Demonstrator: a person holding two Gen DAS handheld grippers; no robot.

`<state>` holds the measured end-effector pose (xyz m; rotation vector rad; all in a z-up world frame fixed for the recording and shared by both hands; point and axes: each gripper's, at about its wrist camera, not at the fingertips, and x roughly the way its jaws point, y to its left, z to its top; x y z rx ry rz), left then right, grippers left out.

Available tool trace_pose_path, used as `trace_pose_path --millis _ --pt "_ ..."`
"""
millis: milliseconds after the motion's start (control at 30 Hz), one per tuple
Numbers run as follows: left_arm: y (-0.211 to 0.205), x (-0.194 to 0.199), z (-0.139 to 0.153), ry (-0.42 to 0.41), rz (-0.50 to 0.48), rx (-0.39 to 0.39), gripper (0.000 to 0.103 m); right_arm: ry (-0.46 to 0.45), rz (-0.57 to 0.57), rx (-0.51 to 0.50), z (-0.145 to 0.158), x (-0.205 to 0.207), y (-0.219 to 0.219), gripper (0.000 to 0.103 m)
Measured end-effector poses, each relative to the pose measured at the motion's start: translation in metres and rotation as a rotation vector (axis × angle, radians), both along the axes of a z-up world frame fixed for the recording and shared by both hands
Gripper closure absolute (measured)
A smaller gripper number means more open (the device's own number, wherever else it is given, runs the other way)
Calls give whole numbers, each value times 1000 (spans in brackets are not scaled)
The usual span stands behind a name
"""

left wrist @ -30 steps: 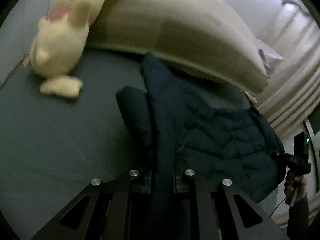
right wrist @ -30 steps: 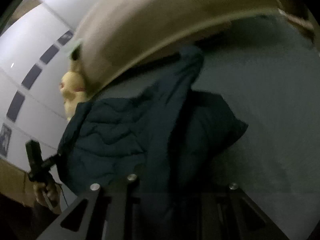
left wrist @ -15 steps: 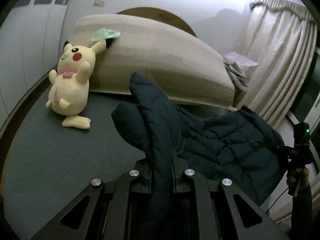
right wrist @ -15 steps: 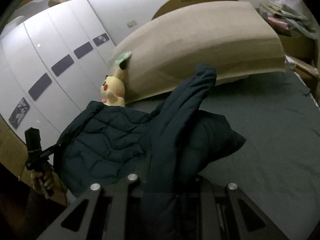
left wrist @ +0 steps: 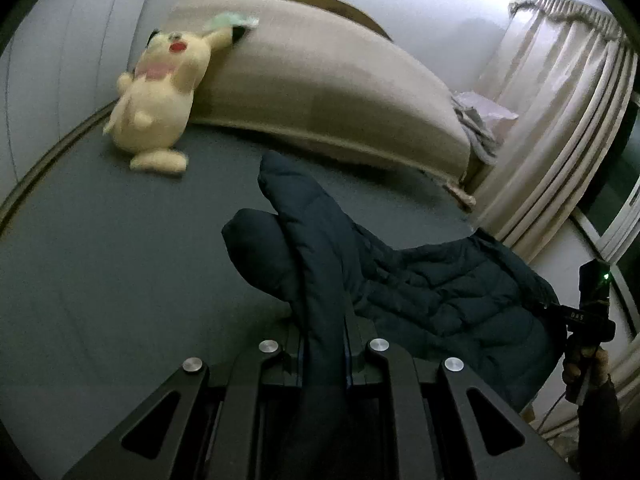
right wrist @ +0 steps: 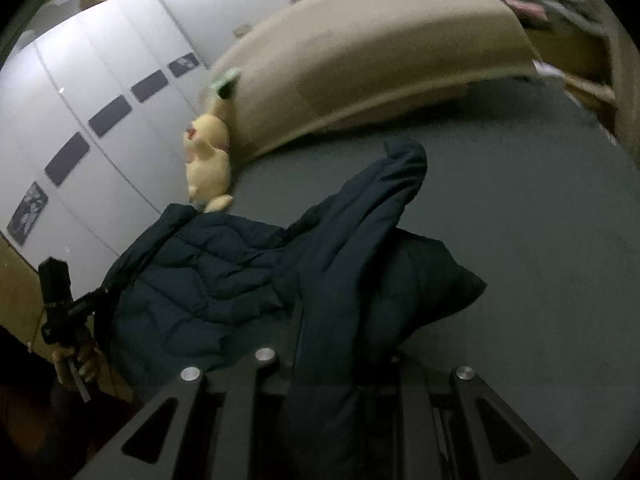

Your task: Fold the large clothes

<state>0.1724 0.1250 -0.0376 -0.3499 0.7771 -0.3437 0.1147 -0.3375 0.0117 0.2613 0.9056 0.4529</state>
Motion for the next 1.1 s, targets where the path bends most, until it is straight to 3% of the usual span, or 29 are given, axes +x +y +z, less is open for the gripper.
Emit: trace_pose_path --millis 233,533,633,733,767,967,1100 --pt "6 -18 -69 105 25 -14 89 105 -71 42 -77 -9 -19 83" --pt "5 -13 -103 166 47 0 86 175 -131 93 -125 -10 -25 80" --pt "5 -14 -108 173 57 7 85 190 -153 113 -136 -13 -32 71" --pt "7 -14 -115 187 76 10 81 200 -186 108 -144 -12 -33 45" --pt "5 -14 -115 190 80 13 81 201 -192 111 -146 -13 -36 40" --pt "0 -20 -95 186 147 113 59 192 -259 131 -139 -26 -53 37" --pt "2 -48 -59 86 252 183 42 77 -356 20 -104 -54 -66 36"
